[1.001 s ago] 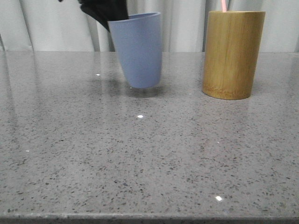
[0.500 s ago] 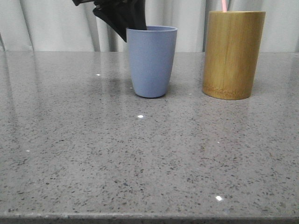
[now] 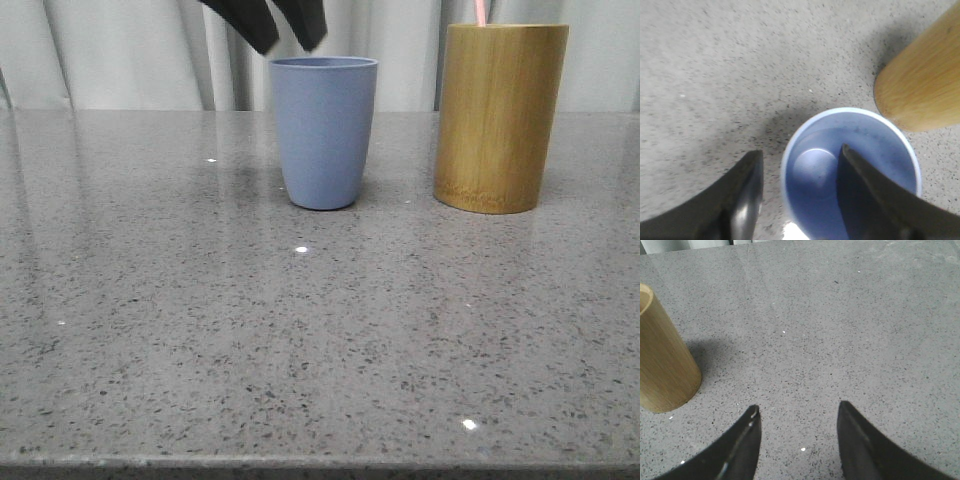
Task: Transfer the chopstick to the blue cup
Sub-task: 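Open the left gripper and lift it away from the blue cup, then reach the right gripper into the bamboo holder and grasp the pink stick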
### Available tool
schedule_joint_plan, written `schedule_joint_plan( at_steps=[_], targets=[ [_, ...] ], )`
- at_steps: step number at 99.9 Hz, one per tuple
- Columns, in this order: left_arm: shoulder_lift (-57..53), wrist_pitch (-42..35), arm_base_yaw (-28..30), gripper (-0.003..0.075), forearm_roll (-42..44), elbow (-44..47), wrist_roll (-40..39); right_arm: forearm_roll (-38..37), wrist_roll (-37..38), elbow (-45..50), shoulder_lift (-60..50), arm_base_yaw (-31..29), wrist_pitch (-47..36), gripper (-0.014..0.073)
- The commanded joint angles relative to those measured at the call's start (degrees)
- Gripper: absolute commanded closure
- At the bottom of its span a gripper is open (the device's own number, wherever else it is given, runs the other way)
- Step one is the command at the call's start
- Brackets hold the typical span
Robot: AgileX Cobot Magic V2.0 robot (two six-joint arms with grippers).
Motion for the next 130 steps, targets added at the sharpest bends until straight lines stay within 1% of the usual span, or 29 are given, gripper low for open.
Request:
schedule_joint_plan(
  at_steps=[1,5,13,26,39,48,54,61,76,90,109,116,130],
  targets=[
    [-5.39,-0.32,-0.15,0.0383,4.72,-2.01,-3.35,-0.71,-0.54,-2.07,0.39,0.24,-3.97,0.022],
    [-6.19,1.19,-0.15,0.0383,8.53,-2.01,-4.98,-0.71,-0.54,-2.07,0.39,0.48,-3.97,0.022],
    [-8.18,4.07,-0.15,0.0383,13.11,-1.32,-6.98,-0.71,-0.54,-2.07,0.39,1.22,-3.97,0.022],
    [-13.01,4.23,-0.15,0.0383,17.44,2.31,-9.66,-0.71,-0.54,-2.07,0.39,1.92,-4.47,0.022],
    [-19.84,1.57,-0.15,0.0383,20.43,9.91,-13.13,-0.71,-0.54,-2.07,0.39,1.92,-4.62,0.022],
    [-25.13,-0.27,-0.15,0.0383,22.48,16.89,-15.75,-0.71,-0.54,-2.07,0.39,2.34,-5.58,0.022],
    [-28.6,-1.65,-0.15,0.0383,23.05,20.52,-17.42,-0.45,-0.54,-2.07,0.39,3.05,-5.41,0.022],
    [-33.68,-3.53,-0.15,0.0383,23.63,26.81,-18.98,-0.2,-0.54,-2.07,0.49,4.3,-5.41,0.022],
    [-43.62,-6.21,-0.15,0.0383,24.04,36.15,-21.94,-0.2,-0.54,-2.66,2.09,7.04,-5.27,0.022],
    [-52.48,-6.3,-0.15,0.0383,24.25,42.59,-22.83,-0.2,-0.54,-5.93,5.81,8.97,-3.2,0.022],
    [-62.51,-6.18,-0.15,0.0383,24.25,48.9,-23.07,-0.2,-0.54,-12.68,11.32,12.04,-2.43,0.0218],
    [-65.48,-6.05,-0.15,0.0383,24.14,50.81,-23.19,-0.2,-0.54,-15.64,13.63,13.29,-2.2,0.0197],
    [-70.06,-5.66,-0.15,0.0383,23.72,53.88,-23.19,-0.2,-0.54,-21.86,18.88,16.3,-1.67,0.0116]
  ],
)
